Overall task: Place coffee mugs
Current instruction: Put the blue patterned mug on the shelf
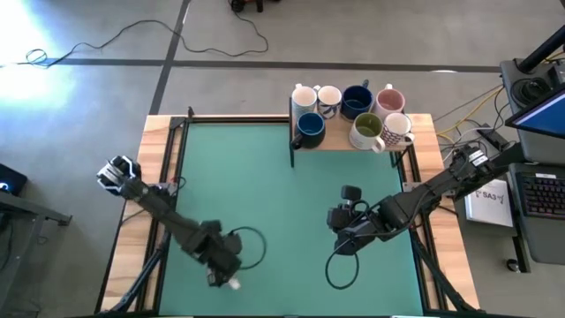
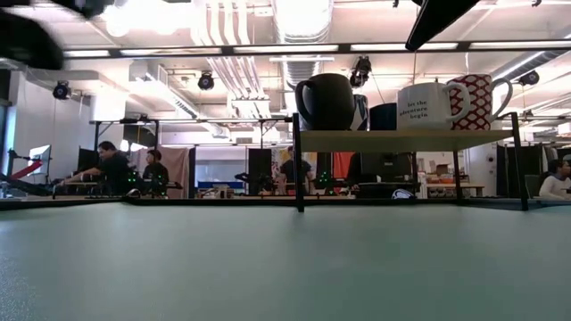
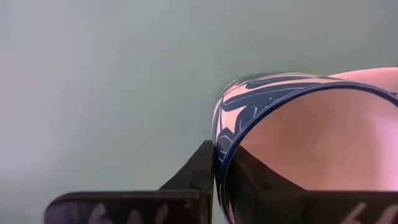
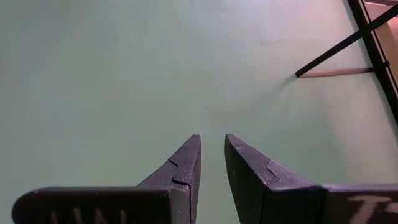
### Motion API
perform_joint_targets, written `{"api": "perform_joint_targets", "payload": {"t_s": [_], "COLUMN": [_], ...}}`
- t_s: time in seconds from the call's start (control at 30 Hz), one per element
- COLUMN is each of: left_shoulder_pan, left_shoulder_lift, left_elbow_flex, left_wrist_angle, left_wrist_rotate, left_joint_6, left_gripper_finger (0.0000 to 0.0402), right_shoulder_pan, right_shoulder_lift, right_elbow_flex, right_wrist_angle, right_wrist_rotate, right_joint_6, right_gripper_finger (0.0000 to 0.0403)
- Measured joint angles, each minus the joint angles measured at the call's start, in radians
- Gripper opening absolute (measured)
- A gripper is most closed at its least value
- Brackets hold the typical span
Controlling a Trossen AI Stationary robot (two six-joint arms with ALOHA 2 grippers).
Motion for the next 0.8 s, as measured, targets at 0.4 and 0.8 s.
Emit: {"api": "perform_joint_targets", "payload": {"t_s": [0.4, 0.8], "left_shoulder_pan": [0.379, 0.599], "left_shoulder_lift": [0.035, 0.263], "left_elbow_flex": [0.142, 0.413], "left_wrist_angle": [0.004, 0.056], "left_wrist_rotate": [-0.096, -0.172], "left_joint_6": [0.606, 1.05], "left_gripper_finger": [0.0007, 0.0007], "right_shoulder_pan": [0.0, -0.008], "right_shoulder_lift": [0.0, 0.0], "right_elbow_flex": [0.0, 0.006], "right_wrist_angle": [-0.003, -0.035], "right_wrist_rotate": [-0.002, -0.109], "right_joint_6": [0.115, 0.215], "right_gripper_finger": [0.0061, 0.0061]}}
